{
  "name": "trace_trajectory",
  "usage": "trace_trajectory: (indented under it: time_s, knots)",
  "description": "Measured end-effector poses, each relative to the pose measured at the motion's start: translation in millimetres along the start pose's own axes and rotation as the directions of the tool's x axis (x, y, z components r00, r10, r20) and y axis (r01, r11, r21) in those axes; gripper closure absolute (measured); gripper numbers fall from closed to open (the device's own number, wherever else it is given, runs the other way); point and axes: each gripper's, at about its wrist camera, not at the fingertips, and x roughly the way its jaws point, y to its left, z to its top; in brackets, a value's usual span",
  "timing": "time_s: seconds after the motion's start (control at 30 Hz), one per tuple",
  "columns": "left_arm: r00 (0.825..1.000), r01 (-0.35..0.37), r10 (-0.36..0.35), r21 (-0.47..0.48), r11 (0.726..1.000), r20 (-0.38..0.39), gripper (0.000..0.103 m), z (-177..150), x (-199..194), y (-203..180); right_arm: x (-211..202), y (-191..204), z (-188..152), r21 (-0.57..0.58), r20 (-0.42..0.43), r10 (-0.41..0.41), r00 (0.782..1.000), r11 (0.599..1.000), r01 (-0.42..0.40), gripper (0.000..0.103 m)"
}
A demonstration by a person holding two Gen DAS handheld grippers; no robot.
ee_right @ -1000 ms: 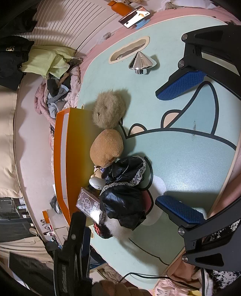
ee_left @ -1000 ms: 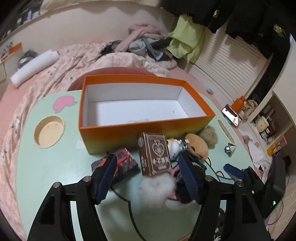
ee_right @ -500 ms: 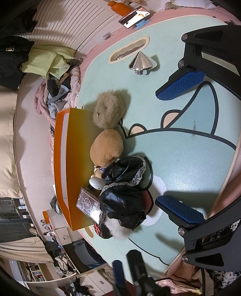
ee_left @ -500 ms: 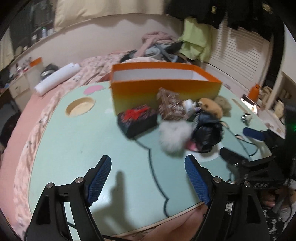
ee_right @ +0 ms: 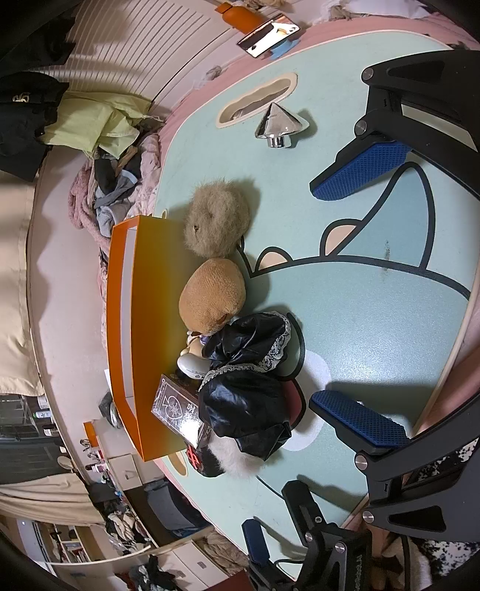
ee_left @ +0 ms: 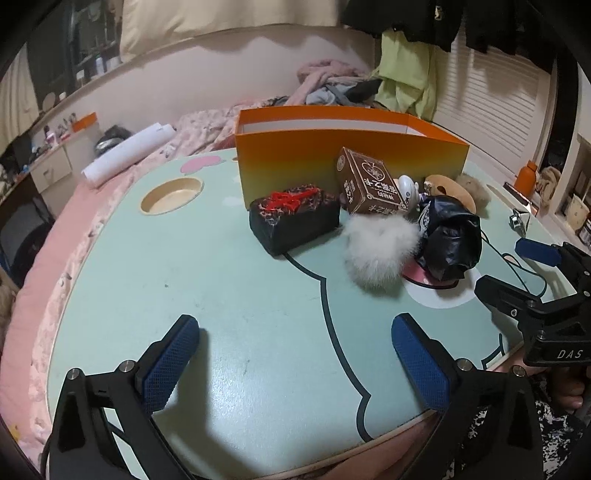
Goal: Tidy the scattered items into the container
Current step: 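Lower the right gripper into the box toward the clear plastic bag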
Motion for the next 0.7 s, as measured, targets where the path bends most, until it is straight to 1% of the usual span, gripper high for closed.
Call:
trace_trajectory:
  time_s: [0.3, 0.4, 0.5, 0.57, 0.7]
  knots:
    - [1.0, 0.001, -0.001, 0.0, 1.0, 0.002, 0.0, -1.1, -0.3, -1.7, -1.6, -0.9, 0.4, -0.003, -0.008, -0.008, 1.0, 1.0, 0.008, 0.001]
    - [1.0, 0.002, -0.002, 0.0, 1.0, 0.003, 0.0, -0.7, -0.3, -1.7, -5.3, -4.2, 5.0, -0.005, -0.005, -0.058, 0.998, 0.998, 0.058, 0.001]
    - [1.0, 0.002, -0.002, 0.001, 1.0, 0.004, 0.0, -0.1, -0.4, -2.6, -22.9, -11.6, 23.2, 0.038, 0.03, -0.01, 1.0, 0.999, 0.009, 0.001]
    - [1.0, 0.003, -0.003, 0.0, 1.0, 0.004, 0.0, -0.1, -0.4, -2.7, -35.4, -12.4, 43.3, 0.054, 0.067, 0.007, 0.998, 0.998, -0.011, 0.001]
    - [1.0, 0.002, -0.002, 0.0, 1.0, 0.004, 0.0, -0.2, -0.4, -2.9, -42.1, 5.8, 98.0, 0.001, 0.104, -0.026, 0.994, 1.0, 0.026, 0.001]
